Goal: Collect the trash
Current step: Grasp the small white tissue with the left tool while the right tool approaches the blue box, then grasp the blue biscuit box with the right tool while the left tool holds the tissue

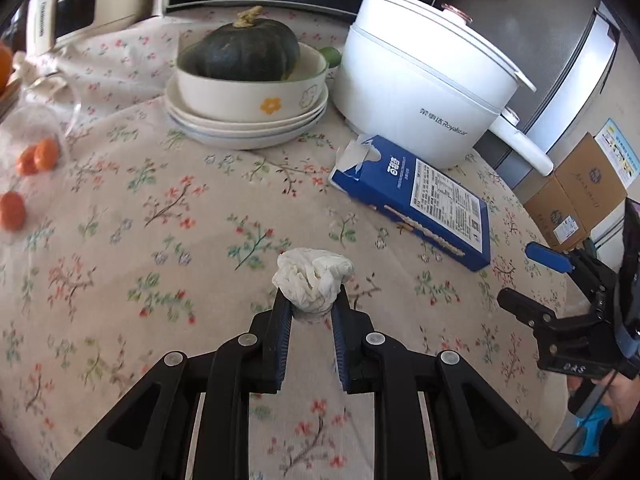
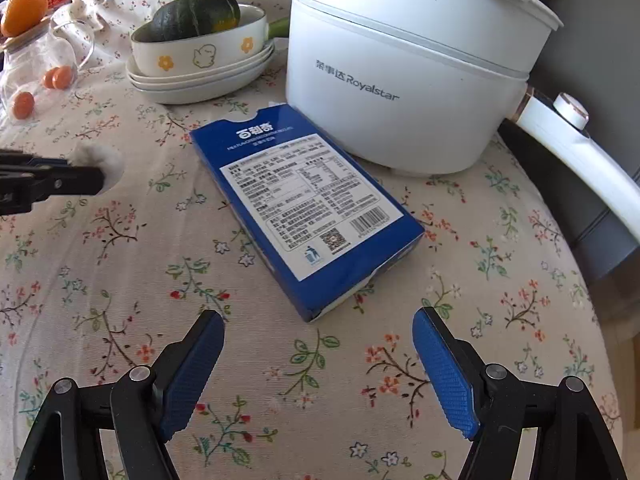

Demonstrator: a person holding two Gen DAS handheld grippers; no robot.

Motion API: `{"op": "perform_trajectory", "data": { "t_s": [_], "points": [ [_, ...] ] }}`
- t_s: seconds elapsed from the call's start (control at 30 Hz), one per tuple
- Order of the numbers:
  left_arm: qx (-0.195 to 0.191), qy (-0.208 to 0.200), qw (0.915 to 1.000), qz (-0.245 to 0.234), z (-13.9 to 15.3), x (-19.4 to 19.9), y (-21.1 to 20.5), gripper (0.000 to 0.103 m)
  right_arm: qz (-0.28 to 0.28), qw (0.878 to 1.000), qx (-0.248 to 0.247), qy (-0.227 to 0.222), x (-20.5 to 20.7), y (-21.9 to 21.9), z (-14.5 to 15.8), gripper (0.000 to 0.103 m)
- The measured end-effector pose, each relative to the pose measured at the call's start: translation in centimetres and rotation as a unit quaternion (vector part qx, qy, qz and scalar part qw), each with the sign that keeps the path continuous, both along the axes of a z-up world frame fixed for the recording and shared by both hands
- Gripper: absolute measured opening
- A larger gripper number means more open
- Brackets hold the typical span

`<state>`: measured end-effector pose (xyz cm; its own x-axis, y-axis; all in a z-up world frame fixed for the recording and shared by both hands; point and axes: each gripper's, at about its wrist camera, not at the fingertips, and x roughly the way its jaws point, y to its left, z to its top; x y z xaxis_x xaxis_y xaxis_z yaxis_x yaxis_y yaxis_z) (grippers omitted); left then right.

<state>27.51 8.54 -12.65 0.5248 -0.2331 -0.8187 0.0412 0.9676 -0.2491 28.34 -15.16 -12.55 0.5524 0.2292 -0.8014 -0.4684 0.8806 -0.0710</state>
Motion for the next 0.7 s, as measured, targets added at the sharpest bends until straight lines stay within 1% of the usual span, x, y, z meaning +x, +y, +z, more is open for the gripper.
{"op": "perform_trajectory", "data": {
  "t_s": [0.03, 0.1, 0.17, 0.27, 0.3, 0.33, 0.4, 0.5, 0.6, 0.7],
  "points": [
    [-0.003, 0.003, 1.0, 0.002, 0.5, -1.2, 0.3, 0.02, 0.006, 1.0, 0.014, 0.002, -0.1, -0.2, 0.1, 0.082],
    [-0.001, 0.007, 0.9999, 0.007, 1.3, -3.8, 1.5, 0.02, 0.028, 0.998, 0.051, 0.007, -0.4, -1.0, 0.3, 0.094],
    [-0.005, 0.011, 0.9998, 0.018, 1.7, -5.8, 2.5, 0.02, 0.043, 0.997, 0.065, 0.007, -0.3, -1.7, 0.1, 0.096],
    [-0.021, 0.014, 0.9992, 0.03, 1.6, -8.5, 3.8, 0.02, 0.051, 0.997, 0.055, 0.007, 0.6, -2.7, -0.3, 0.096],
    [-0.032, 0.019, 0.9988, 0.034, 1.4, -9.0, 4.1, 0.02, 0.052, 0.997, 0.055, 0.01, 1.0, -3.0, -0.3, 0.096],
    [-0.043, 0.024, 0.9981, 0.036, 1.1, -9.4, 4.4, 0.02, 0.054, 0.997, 0.058, 0.013, 1.3, -3.3, -0.2, 0.096],
    [-0.047, 0.031, 0.9975, 0.043, 0.7, -10.0, 4.7, 0.02, 0.077, 0.994, 0.072, 0.018, 1.9, -3.7, 0.0, 0.098],
    [-0.033, 0.039, 0.9973, 0.052, 0.6, -10.3, 5.1, 0.02, 0.119, 0.99, 0.073, 0.029, 2.7, -3.8, -0.1, 0.098],
    [-0.032, 0.037, 0.9972, 0.057, 0.5, -10.0, 5.3, 0.02, 0.144, 0.987, 0.07, 0.033, 3.7, -3.9, -0.6, 0.098],
    [-0.028, 0.037, 0.9978, 0.048, 0.7, -9.3, 4.9, 0.02, 0.174, 0.983, 0.049, 0.034, 4.7, -3.2, -1.4, 0.098]
  ]
}}
